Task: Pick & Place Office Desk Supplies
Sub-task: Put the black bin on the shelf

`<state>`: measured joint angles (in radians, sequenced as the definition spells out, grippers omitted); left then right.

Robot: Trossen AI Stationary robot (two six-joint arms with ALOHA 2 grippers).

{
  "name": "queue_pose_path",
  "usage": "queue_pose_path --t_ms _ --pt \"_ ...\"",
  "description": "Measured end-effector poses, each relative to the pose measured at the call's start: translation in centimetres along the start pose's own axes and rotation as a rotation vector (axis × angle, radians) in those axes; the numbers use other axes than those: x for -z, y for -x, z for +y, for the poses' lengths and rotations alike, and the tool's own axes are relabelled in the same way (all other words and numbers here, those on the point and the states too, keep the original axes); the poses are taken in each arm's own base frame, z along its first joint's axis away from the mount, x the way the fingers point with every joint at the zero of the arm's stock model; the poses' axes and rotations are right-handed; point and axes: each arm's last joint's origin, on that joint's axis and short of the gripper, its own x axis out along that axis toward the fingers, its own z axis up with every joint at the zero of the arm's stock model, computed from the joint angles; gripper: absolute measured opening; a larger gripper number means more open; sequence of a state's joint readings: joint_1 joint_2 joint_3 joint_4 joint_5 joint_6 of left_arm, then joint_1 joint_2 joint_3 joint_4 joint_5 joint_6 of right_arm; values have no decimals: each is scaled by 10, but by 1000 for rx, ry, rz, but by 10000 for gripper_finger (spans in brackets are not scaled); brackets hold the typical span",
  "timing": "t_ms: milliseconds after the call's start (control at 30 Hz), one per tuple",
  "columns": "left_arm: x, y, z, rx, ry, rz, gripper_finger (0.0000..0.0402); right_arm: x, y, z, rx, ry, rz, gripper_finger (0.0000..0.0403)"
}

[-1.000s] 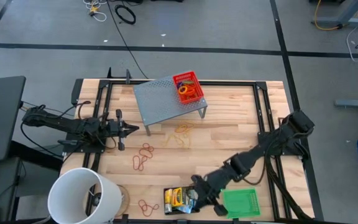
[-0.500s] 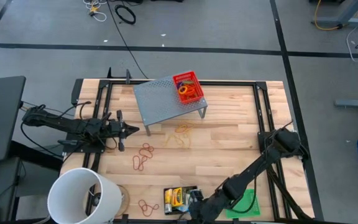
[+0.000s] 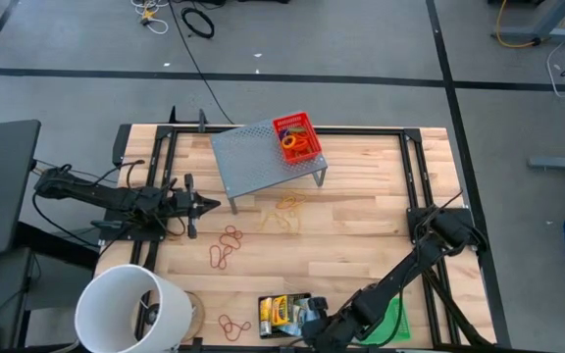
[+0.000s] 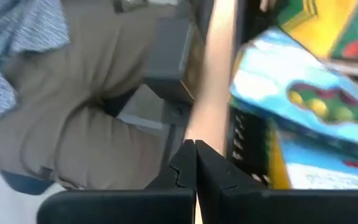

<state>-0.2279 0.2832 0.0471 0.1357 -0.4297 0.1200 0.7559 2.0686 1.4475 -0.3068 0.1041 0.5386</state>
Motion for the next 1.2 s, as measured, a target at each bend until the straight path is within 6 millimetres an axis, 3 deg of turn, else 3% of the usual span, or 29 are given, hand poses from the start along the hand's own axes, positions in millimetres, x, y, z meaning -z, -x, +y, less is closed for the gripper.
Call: queue_pose_path --t_ms 567,800,1100,1200 --pt "0 0 0 1 3 2 14 5 2 -31 340 50 47 0" --pt "0 0 0 1 7 2 14 -7 1 -56 431 99 35 0" --pt "0 0 0 1 7 2 14 -22 5 -109 638 93 69 0" --pt "0 0 0 1 11 2 14 -21 11 -110 628 109 115 0"
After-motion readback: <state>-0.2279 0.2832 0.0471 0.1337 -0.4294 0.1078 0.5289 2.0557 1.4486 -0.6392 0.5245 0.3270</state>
